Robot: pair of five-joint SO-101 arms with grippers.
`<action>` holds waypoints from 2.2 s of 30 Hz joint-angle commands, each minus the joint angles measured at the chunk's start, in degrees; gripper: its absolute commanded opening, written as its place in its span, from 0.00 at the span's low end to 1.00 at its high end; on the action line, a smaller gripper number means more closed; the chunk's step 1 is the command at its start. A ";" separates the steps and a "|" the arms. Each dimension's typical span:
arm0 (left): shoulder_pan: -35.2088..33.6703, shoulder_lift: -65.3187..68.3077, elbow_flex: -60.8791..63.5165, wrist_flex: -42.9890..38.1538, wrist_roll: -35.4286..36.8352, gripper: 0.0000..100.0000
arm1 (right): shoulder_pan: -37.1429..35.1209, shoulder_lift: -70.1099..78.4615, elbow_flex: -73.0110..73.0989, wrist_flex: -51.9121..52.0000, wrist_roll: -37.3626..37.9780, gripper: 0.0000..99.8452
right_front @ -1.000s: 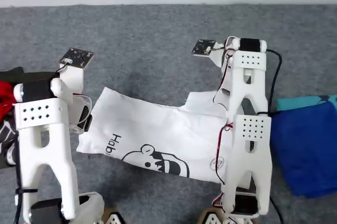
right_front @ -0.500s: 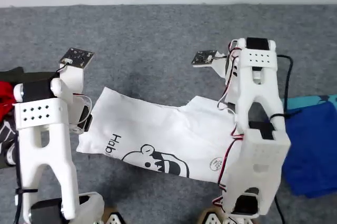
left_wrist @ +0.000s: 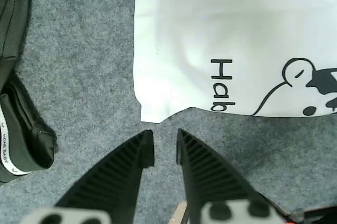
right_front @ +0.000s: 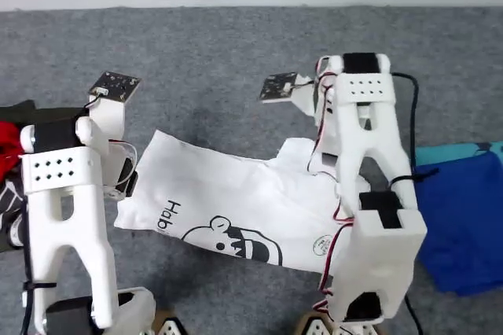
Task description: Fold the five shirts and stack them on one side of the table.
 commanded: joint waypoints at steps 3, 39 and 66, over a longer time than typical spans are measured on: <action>0.88 0.00 -0.22 0.26 0.53 0.08 | -2.24 -7.78 9.67 2.07 -0.97 0.01; 0.88 0.00 -0.22 0.26 0.53 0.08 | -2.95 -33.01 43.52 -21.05 -17.93 0.21; -2.29 48.97 -28.88 -6.24 0.44 0.17 | -4.09 -42.95 41.58 -18.07 -35.78 0.20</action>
